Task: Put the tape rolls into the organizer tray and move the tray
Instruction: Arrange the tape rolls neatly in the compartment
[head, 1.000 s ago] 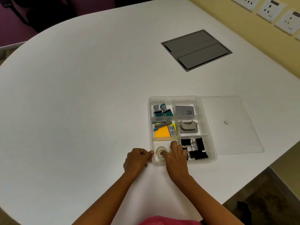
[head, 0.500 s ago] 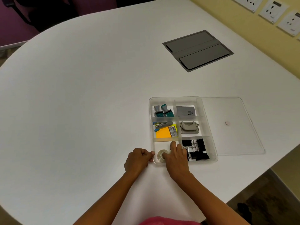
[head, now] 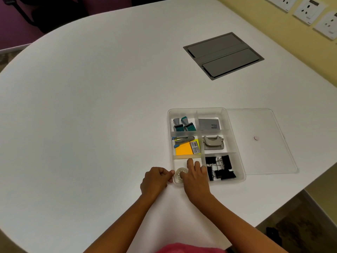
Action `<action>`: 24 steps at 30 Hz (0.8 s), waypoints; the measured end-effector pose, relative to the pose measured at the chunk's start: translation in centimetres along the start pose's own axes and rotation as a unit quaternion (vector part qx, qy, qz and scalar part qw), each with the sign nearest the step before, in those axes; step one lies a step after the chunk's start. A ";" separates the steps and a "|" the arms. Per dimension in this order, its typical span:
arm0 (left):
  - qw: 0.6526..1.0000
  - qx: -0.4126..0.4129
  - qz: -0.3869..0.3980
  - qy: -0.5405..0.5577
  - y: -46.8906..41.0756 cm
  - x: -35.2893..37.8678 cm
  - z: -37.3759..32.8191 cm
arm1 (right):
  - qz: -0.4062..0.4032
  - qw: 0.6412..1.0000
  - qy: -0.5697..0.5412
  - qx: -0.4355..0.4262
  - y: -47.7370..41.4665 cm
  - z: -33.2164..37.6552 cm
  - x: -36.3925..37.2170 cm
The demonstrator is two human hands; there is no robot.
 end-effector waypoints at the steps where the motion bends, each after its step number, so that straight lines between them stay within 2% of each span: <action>1: 1.000 -0.001 0.000 0.000 0.0 0.0 0.0 | 0.002 1.000 0.005 0.000 -0.1 -0.1 0.1; 12: 1.000 -0.009 0.003 0.005 -0.1 -0.1 0.1 | 0.011 1.000 0.007 0.019 -0.2 -0.8 -0.2; 18: 1.000 -0.018 0.002 0.000 -0.2 0.0 0.2 | -0.052 0.997 0.002 0.063 0.4 -0.8 -3.1; 24: 1.000 -0.015 0.003 0.001 -0.1 0.0 0.1 | -0.029 0.997 0.008 0.073 0.1 -0.5 -2.5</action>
Point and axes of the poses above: each hand's wrist, its own y-axis away from the middle knuckle, its own x-axis out of the palm, z = x × y, the point moved 8 cm from there along -y, towards the middle knuckle, and after that the axes turned 3 degrees about y, right-handed, at the moved point
